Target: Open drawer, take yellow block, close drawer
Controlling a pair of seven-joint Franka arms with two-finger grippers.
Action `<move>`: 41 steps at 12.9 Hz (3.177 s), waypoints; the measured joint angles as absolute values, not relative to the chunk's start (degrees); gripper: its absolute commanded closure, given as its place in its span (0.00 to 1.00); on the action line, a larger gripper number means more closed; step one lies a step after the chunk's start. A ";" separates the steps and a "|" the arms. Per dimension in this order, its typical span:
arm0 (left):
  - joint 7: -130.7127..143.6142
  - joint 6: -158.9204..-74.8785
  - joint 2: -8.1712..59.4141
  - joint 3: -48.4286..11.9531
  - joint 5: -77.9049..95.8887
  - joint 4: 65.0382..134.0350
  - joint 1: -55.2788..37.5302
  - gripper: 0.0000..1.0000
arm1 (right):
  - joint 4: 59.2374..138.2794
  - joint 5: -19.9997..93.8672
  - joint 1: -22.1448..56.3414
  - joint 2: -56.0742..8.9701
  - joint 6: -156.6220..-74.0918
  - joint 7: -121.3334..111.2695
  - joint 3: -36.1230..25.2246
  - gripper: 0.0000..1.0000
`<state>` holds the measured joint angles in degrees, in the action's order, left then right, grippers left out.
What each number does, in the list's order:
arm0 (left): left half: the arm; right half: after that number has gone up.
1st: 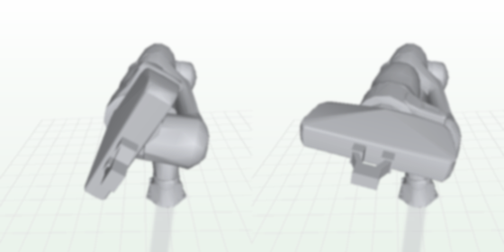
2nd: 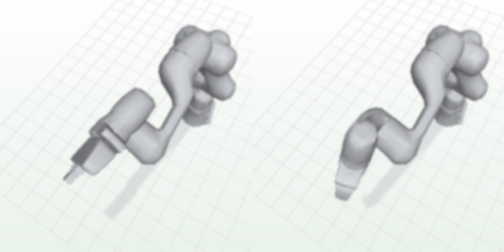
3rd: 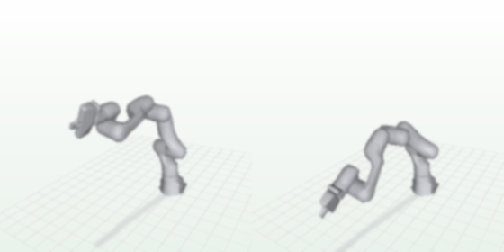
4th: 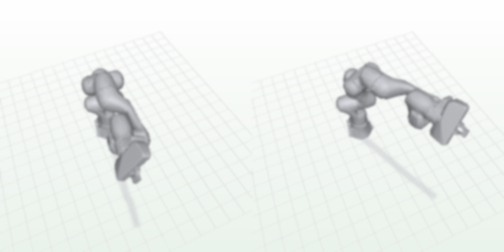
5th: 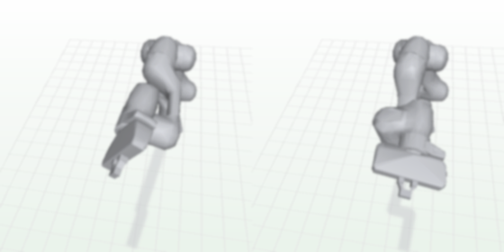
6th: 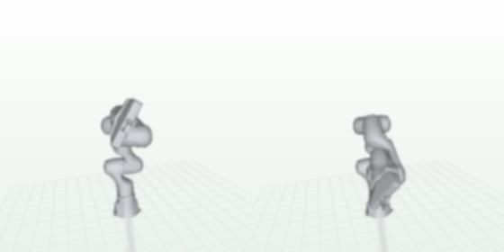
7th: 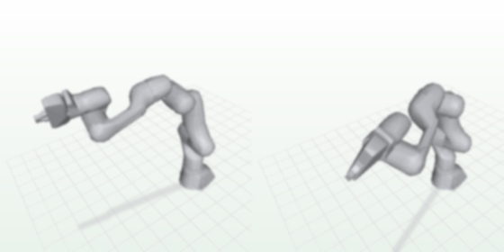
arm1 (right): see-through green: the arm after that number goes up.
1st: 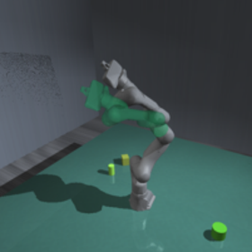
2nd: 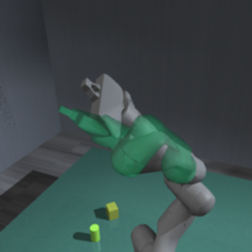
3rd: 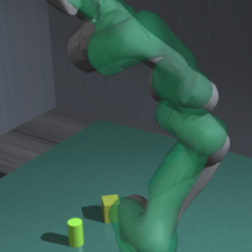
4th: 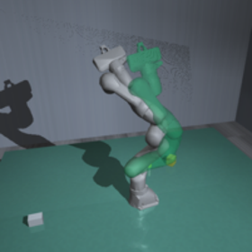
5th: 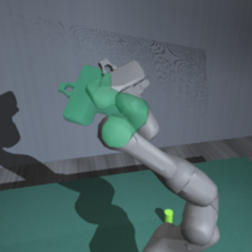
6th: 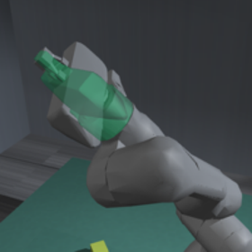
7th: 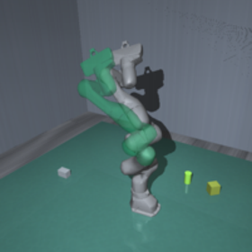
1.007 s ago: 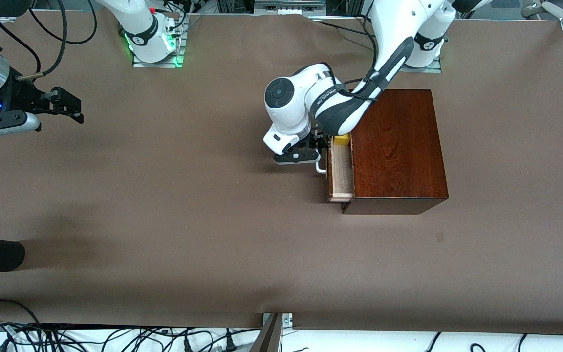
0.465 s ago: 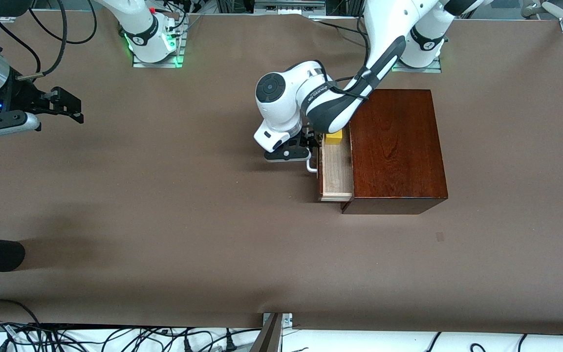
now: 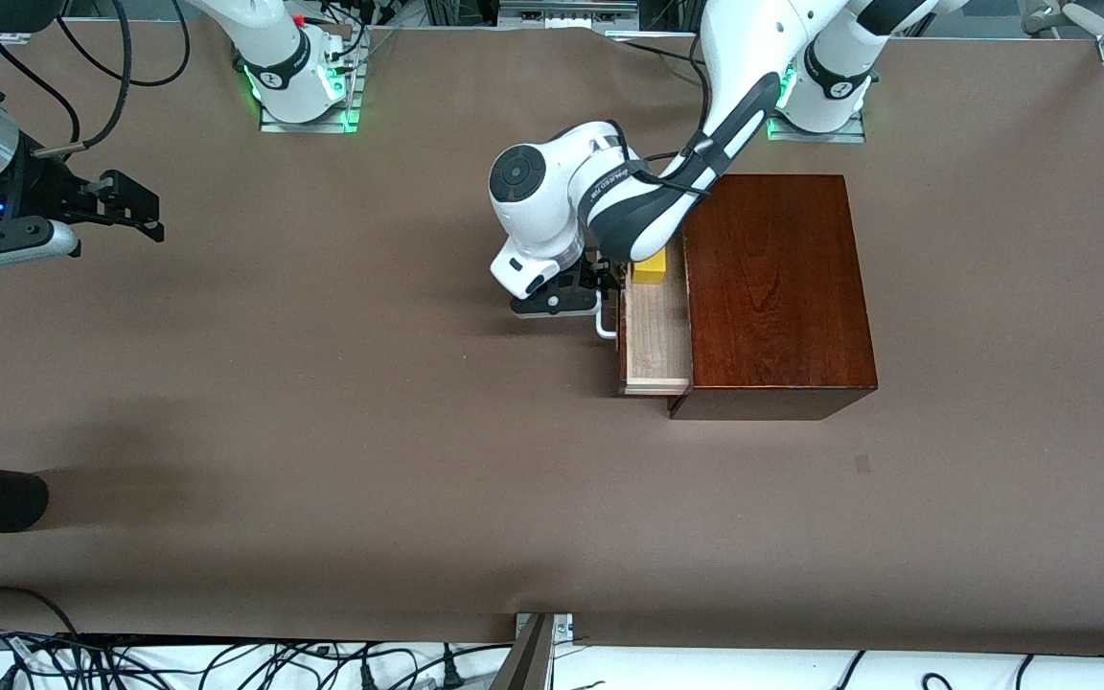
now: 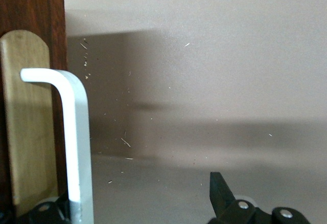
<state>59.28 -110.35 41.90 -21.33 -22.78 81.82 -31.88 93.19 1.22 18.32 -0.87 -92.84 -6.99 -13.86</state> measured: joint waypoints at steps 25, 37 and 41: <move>47.95 -83.02 27.02 -14.97 -15.30 64.58 -23.88 0.00 | 93.10 1.22 19.56 -0.86 -92.80 -7.07 -13.36 0.00; 5.13 -83.11 16.90 -5.54 -2.89 70.98 0.87 0.00 | 92.31 1.14 28.27 -5.04 -92.16 -7.97 4.00 0.00; 2.88 -90.51 6.64 1.20 -2.29 86.09 -4.83 0.00 | 89.69 1.01 40.53 -11.53 -100.11 -8.03 4.43 0.00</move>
<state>2.88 -90.51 6.64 1.20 -2.29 86.09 -4.83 89.69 1.01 40.53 -11.53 -100.11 -8.03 4.43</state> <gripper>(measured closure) 0.000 0.000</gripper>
